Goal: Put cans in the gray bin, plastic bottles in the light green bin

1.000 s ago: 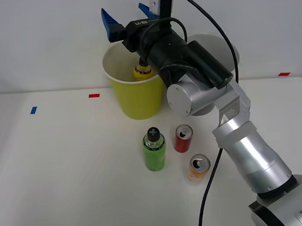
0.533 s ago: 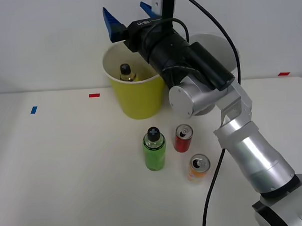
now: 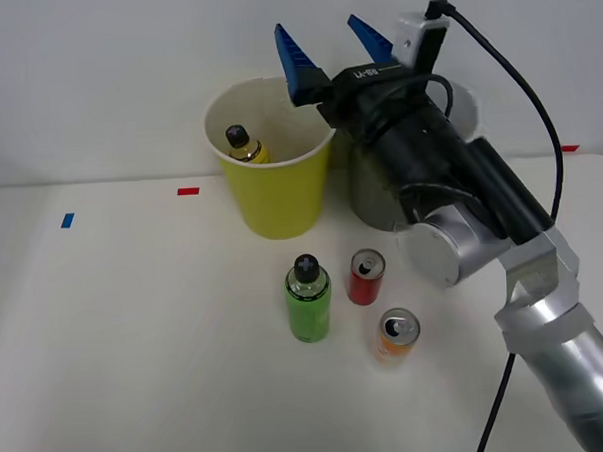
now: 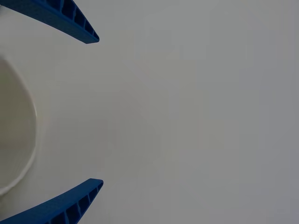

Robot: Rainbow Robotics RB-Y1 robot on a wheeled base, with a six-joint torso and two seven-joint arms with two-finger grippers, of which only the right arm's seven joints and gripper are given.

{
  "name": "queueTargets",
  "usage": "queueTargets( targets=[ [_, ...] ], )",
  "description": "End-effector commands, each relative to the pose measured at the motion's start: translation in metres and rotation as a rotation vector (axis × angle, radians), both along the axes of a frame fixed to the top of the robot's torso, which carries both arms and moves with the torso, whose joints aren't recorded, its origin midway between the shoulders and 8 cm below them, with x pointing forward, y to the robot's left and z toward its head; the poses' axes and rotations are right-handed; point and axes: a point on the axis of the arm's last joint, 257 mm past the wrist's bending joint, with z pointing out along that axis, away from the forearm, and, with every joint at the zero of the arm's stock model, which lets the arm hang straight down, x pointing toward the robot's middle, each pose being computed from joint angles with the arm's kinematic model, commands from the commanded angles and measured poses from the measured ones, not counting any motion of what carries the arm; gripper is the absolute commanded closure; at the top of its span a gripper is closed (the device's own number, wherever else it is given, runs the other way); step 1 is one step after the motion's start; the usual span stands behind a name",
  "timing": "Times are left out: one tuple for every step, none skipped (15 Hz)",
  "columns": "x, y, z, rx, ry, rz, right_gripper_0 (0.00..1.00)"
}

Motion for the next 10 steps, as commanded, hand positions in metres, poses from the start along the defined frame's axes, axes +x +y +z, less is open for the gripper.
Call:
queueTargets(
  targets=[
    [-0.022,-0.040,-0.014,0.009,0.015,-0.037,0.00],
    [-0.033,-0.057,-0.025,-0.006,0.024,-0.061,0.00],
    [-0.041,-0.069,-0.036,-0.012,0.038,-0.082,0.00],
    [-0.052,-0.083,-0.050,-0.015,0.059,-0.107,0.00],
    [-0.060,-0.092,-0.059,-0.013,0.075,-0.126,0.00],
    [-0.067,-0.101,-0.067,-0.004,0.085,-0.146,0.00],
    [-0.075,-0.114,-0.079,0.011,0.093,-0.182,0.00],
    [-0.081,-0.121,-0.087,0.023,0.095,-0.206,0.00],
    [-0.085,-0.126,-0.094,0.027,0.097,-0.229,0.00],
    [-0.090,-0.137,-0.105,0.030,0.107,-0.267,0.00]
  ],
)
